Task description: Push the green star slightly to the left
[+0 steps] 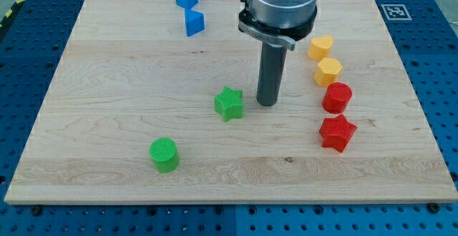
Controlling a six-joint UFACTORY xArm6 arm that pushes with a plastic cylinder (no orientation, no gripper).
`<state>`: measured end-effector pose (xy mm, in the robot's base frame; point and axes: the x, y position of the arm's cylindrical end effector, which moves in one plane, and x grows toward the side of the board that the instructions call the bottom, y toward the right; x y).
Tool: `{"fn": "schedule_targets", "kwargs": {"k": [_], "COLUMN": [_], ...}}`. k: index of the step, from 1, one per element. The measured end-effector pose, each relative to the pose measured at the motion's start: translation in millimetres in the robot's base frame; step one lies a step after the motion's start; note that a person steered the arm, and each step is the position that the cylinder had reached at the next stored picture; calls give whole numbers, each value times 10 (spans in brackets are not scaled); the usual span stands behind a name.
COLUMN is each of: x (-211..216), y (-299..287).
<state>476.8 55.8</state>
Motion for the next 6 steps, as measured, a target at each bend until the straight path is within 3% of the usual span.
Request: {"fn": "schedule_targets", "kwargs": {"k": [2, 6], "x": [37, 88], "y": [-85, -1294]}}
